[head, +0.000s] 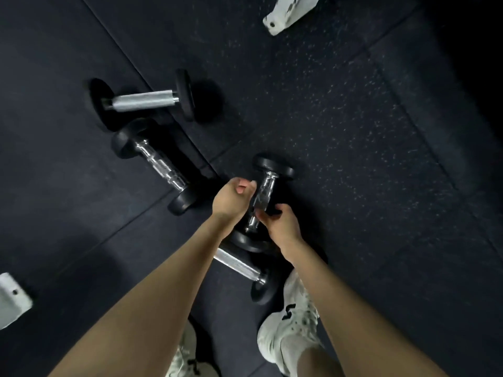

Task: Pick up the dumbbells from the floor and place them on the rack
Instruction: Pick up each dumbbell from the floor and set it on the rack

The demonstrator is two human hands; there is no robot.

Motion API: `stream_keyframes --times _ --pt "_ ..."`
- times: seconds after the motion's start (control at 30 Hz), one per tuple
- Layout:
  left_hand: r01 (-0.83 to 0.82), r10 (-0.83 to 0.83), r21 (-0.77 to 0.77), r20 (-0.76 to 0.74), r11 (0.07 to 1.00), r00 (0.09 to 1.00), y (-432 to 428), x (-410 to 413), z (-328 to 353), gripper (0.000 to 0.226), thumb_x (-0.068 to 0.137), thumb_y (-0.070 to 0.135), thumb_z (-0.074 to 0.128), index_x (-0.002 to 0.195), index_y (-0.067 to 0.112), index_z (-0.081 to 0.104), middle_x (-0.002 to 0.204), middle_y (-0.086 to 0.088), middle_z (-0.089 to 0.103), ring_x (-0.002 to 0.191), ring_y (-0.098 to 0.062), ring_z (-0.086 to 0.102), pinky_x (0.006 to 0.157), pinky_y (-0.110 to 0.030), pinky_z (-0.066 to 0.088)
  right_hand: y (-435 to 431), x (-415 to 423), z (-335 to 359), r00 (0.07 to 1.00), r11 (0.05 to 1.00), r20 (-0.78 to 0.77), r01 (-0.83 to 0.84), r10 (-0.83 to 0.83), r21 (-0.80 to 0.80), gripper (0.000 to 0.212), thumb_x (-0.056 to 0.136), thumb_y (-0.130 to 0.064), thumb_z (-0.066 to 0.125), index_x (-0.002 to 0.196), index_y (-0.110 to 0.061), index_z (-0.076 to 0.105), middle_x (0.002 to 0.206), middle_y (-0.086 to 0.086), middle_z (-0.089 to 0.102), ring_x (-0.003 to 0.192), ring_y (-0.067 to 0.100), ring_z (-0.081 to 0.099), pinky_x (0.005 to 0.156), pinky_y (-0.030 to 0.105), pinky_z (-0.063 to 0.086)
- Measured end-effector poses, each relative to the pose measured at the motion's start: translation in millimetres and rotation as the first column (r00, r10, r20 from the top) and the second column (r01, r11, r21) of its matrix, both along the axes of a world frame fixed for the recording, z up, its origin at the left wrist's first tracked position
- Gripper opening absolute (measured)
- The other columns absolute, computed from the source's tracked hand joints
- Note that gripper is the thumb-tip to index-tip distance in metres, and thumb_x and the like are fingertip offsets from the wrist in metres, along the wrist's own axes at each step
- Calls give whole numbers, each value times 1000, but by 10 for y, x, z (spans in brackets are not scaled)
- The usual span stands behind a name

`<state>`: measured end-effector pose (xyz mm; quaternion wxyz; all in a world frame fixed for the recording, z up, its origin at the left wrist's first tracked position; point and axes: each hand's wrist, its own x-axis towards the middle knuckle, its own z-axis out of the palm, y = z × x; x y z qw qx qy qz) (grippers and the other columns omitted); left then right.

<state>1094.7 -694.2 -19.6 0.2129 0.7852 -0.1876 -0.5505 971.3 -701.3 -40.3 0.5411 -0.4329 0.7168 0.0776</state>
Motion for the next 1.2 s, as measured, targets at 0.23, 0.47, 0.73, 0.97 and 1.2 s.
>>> stream_keyframes --times 0.23,0.47,0.73,0.97,1.2 --pt "-12 18 28 -212 1000 977 -251 -125 -679 38 86 33 65 117 11 61 109 -3 67 99 -17 63 82 -26 53 4 77 -504 956 969 201 184 -216 164 30 84 -22 70 105 -1 67 80 4 69 67 12 64 51 11 48" --pt "-126 114 -15 -321 992 940 -230 -95 -428 19 87 21 65 100 8 69 82 1 68 77 -11 63 68 -17 53 64 46 -211 950 983 255 160 -178 89 34 77 -30 77 98 -4 70 91 14 74 88 28 71 82 38 57" --pt "-164 147 -13 -376 986 915 -110 105 1229 26 85 17 67 106 2 69 104 -15 71 94 -23 68 92 -35 55 124 143 1397 952 993 282 115 -119 31 23 74 -26 79 83 -17 60 87 3 69 84 21 68 79 34 53" --pt "-127 73 -131 -358 983 931 -116 182 3389 3 85 16 67 86 14 69 87 -6 67 85 -20 62 83 -35 54 174 200 3430 940 986 316 155 -128 -61 65 46 -54 77 91 -13 54 89 14 72 83 31 71 79 52 56" --pt "-101 9 -314 -281 944 960 -191 14 5288 14 84 17 69 93 6 71 75 0 68 67 -7 64 68 -22 54 125 58 5384 922 953 367 214 -124 -216 38 68 -31 82 85 -16 52 89 11 71 82 27 69 79 43 57"
